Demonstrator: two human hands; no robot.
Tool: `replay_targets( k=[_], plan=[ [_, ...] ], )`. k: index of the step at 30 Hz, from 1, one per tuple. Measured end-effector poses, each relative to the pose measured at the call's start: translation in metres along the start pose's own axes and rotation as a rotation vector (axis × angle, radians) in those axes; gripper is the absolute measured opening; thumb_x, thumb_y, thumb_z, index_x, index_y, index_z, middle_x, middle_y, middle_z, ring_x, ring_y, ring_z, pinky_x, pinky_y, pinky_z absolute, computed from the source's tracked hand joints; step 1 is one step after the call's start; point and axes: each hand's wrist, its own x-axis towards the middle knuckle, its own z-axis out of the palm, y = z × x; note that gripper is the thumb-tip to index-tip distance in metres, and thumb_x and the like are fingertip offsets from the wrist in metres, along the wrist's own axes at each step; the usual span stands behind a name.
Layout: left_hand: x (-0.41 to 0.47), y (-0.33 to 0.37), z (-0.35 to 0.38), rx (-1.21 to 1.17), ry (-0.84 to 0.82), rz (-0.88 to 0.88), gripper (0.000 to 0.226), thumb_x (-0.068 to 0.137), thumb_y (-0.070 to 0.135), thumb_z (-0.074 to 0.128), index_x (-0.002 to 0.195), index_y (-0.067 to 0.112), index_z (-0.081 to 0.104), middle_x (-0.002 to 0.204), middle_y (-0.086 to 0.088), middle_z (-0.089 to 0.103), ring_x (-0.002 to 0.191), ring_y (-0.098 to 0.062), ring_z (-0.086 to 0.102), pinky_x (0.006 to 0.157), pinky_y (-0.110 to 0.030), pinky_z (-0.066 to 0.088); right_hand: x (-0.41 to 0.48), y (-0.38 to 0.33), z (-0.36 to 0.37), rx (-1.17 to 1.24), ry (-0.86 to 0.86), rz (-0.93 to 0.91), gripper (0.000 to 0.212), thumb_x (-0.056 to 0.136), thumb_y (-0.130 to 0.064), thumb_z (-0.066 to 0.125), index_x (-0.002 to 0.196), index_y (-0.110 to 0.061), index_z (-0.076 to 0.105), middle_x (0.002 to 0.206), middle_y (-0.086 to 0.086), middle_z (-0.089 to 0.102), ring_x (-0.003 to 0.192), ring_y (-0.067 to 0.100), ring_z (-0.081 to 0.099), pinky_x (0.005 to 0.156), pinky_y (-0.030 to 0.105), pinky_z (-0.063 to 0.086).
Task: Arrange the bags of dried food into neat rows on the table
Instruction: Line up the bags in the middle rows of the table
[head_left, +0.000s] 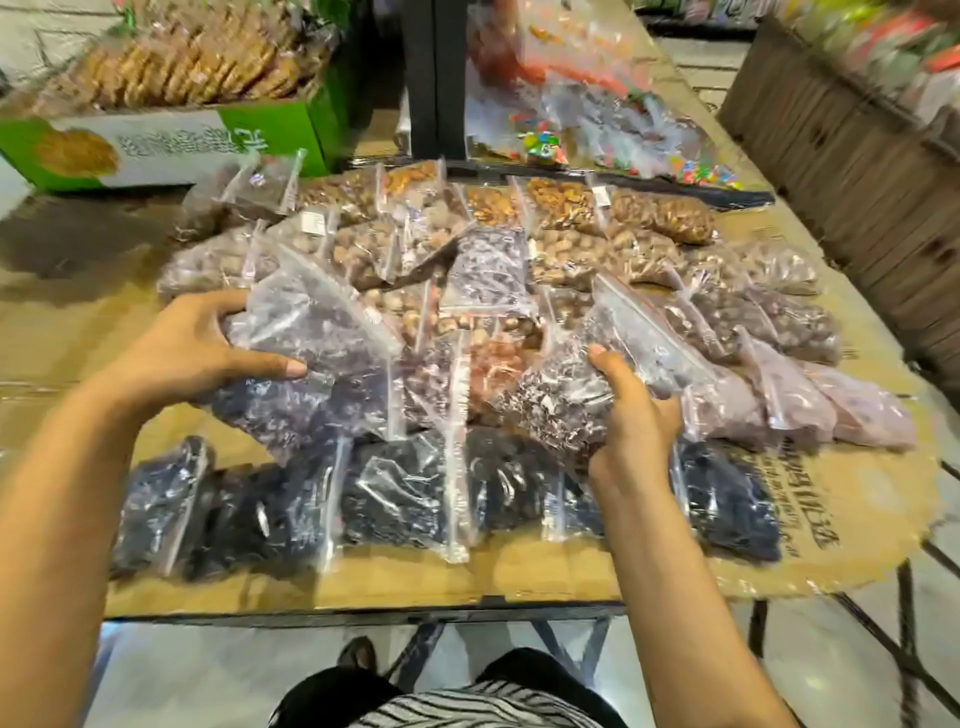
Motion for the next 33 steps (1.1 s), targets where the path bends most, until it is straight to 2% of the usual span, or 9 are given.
replay_targets(
  k=[4, 9, 12, 15, 19, 22, 25, 29, 33],
  plan=[
    [0.019, -0.028, -0.030, 0.204, -0.217, 0.002, 0.059, 0.056, 0.032, 0.090, 0.107, 0.015, 0.065, 0.057, 0.009, 0.055, 0.042, -0.007, 0.042, 0.040, -0.021, 0.036, -0.022, 0.014, 0.049, -0.032, -0.032, -0.019, 0.105, 0.067, -0.030, 0.083, 0.147, -0.012, 0.017, 0.151, 0.006, 0.030, 0.134, 0.023, 0.036, 0.108, 0.044, 0.034],
    [0.042, -0.036, -0.027, 0.544, -0.323, 0.075, 0.086, 0.064, 0.076, 0.066, 0.109, 0.004, 0.056, 0.071, -0.005, 0.053, 0.053, -0.006, 0.038, 0.047, -0.022, 0.034, -0.040, 0.031, 0.094, -0.072, -0.137, -0.053, 0.114, 0.068, -0.029, 0.083, 0.150, -0.012, 0.006, 0.153, 0.008, 0.026, 0.136, 0.023, 0.031, 0.100, 0.032, 0.029],
    [0.046, -0.046, 0.002, 0.317, -0.318, -0.060, 0.100, 0.068, 0.075, 0.055, 0.130, -0.002, 0.041, 0.079, -0.003, 0.056, 0.062, -0.005, 0.048, 0.048, -0.016, 0.035, -0.048, 0.042, 0.106, -0.067, -0.104, -0.064, 0.112, 0.068, -0.024, 0.083, 0.149, -0.011, 0.007, 0.153, 0.008, 0.029, 0.136, 0.024, 0.034, 0.105, 0.035, 0.029],
    [0.047, -0.075, 0.027, 0.167, -0.124, -0.031, 0.112, 0.055, 0.085, 0.049, 0.134, 0.006, 0.039, 0.116, -0.012, 0.062, 0.096, -0.025, 0.061, 0.075, -0.034, 0.049, -0.054, 0.053, 0.109, -0.037, -0.070, -0.056, 0.112, 0.068, -0.020, 0.083, 0.149, -0.011, 0.007, 0.154, 0.008, 0.027, 0.137, 0.024, 0.033, 0.106, 0.034, 0.028],
    [0.056, -0.097, 0.019, 0.024, -0.222, 0.010, 0.145, 0.037, 0.096, 0.053, 0.151, 0.013, 0.021, 0.156, -0.012, 0.029, 0.139, -0.029, 0.034, 0.111, -0.045, 0.032, -0.058, 0.059, 0.107, -0.027, -0.024, -0.062, 0.109, 0.069, -0.019, 0.083, 0.149, -0.008, 0.009, 0.154, 0.009, 0.027, 0.138, 0.025, 0.031, 0.107, 0.034, 0.027],
    [0.056, -0.097, 0.014, 0.147, -0.350, 0.064, 0.132, 0.048, 0.087, 0.055, 0.151, 0.012, 0.017, 0.155, -0.015, 0.029, 0.136, -0.029, 0.038, 0.108, -0.041, 0.034, -0.065, 0.061, 0.109, -0.011, 0.009, -0.082, 0.107, 0.068, -0.022, 0.084, 0.148, -0.008, 0.015, 0.151, 0.009, 0.032, 0.135, 0.027, 0.035, 0.109, 0.039, 0.030],
    [0.040, -0.089, 0.010, 0.295, -0.180, 0.223, 0.104, 0.061, 0.079, 0.050, 0.142, 0.016, 0.032, 0.144, -0.011, 0.043, 0.123, -0.023, 0.047, 0.104, -0.040, 0.039, -0.077, 0.062, 0.112, 0.078, 0.004, -0.019, 0.092, 0.059, -0.025, 0.087, 0.134, -0.005, 0.038, 0.128, 0.017, 0.057, 0.114, 0.031, 0.056, 0.100, 0.050, 0.044],
    [0.005, -0.058, 0.012, -0.123, 0.033, 0.241, 0.097, 0.060, 0.078, 0.055, 0.138, 0.023, 0.040, 0.136, 0.003, 0.048, 0.122, -0.015, 0.048, 0.104, -0.037, 0.040, -0.094, 0.062, 0.117, 0.214, -0.169, 0.080, 0.085, 0.043, -0.036, 0.089, 0.117, -0.008, 0.060, 0.120, 0.012, 0.063, 0.107, 0.031, 0.061, 0.090, 0.050, 0.050],
    [-0.023, -0.039, 0.017, -0.824, -0.407, -0.066, 0.119, 0.037, 0.075, 0.079, 0.137, 0.020, 0.045, 0.110, 0.006, 0.069, 0.095, -0.013, 0.066, 0.079, -0.032, 0.054, -0.121, 0.064, 0.131, 0.255, -0.451, 0.046, 0.046, 0.068, -0.026, 0.072, 0.107, -0.002, 0.063, 0.099, 0.014, 0.070, 0.088, 0.032, 0.068, 0.076, 0.039, 0.055]
  ],
)
